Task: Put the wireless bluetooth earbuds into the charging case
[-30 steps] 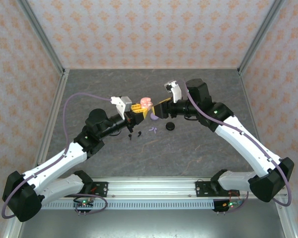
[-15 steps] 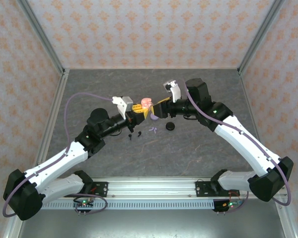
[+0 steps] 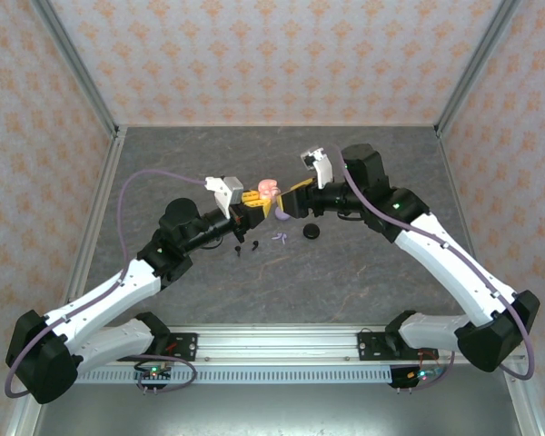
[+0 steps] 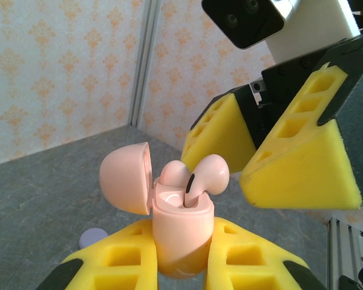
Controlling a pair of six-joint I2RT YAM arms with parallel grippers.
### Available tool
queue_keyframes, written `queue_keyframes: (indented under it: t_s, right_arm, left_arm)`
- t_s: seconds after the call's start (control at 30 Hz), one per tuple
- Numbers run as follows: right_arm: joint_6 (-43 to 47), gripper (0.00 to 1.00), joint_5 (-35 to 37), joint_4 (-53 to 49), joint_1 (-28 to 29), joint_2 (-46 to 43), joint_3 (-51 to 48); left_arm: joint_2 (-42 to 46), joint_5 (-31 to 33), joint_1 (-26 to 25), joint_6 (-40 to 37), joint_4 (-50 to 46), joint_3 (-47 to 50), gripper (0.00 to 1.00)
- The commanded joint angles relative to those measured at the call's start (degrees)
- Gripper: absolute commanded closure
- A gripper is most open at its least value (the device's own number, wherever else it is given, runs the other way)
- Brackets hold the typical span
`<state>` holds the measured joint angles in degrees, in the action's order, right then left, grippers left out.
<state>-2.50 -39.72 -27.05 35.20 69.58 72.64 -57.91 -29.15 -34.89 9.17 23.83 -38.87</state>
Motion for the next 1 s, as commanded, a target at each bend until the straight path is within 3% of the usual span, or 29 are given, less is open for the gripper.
queue_keyframes:
  t_s: [0.0, 0.97]
  right_arm:
    - [1.4, 0.39, 4.0, -2.1, -0.2, -1.5, 1.2]
    - [-0.1, 0.41, -0.1, 1.4, -0.2, 2.5, 3.9]
  left_arm:
    - [0.9, 0.8, -0.3, -0.1, 1.8, -0.5, 1.00]
    - [1.0, 0.6, -0.3, -0.2, 1.6, -0.4, 1.00]
